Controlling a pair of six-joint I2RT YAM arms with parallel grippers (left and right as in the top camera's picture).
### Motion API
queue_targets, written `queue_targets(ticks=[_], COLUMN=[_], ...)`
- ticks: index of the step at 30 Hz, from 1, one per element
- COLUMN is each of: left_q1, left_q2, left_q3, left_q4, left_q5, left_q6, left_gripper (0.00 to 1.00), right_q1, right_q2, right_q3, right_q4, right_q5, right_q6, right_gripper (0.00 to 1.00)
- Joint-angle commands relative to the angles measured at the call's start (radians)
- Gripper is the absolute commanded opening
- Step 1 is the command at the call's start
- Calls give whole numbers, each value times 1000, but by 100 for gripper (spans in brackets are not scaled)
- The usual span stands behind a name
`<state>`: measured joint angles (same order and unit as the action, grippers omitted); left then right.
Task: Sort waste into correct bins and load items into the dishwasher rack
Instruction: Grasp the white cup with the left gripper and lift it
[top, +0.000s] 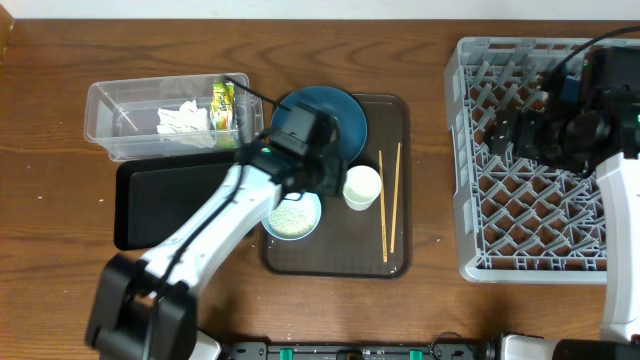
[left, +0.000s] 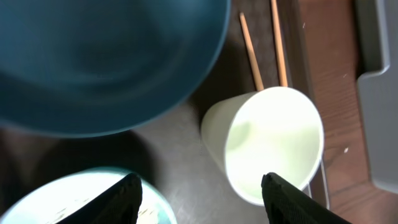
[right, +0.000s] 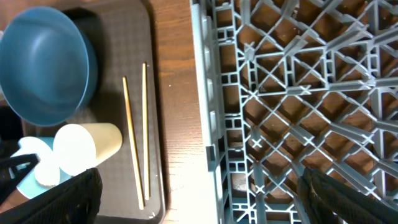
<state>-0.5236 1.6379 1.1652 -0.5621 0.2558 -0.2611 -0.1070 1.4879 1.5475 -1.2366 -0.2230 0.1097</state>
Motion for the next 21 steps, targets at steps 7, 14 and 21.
queue_targets(ticks=[7,14,21], left_q1=[-28,-27,13], left_q2=[135,139,56], left_q3=[5,5,6], left_q4=[53,55,28], left_q5=[1,32,215], left_q6=[-33,-55,-56], left_gripper=[49,6,6], right_q1=[39,38,35], right_q2=[5,5,5], right_q3=[-7,-7,-7], right_q4=[-6,-11,-13], right_q5=[39,44,144], right_q6=[-14,-22,-21], right_gripper=[99,99,99])
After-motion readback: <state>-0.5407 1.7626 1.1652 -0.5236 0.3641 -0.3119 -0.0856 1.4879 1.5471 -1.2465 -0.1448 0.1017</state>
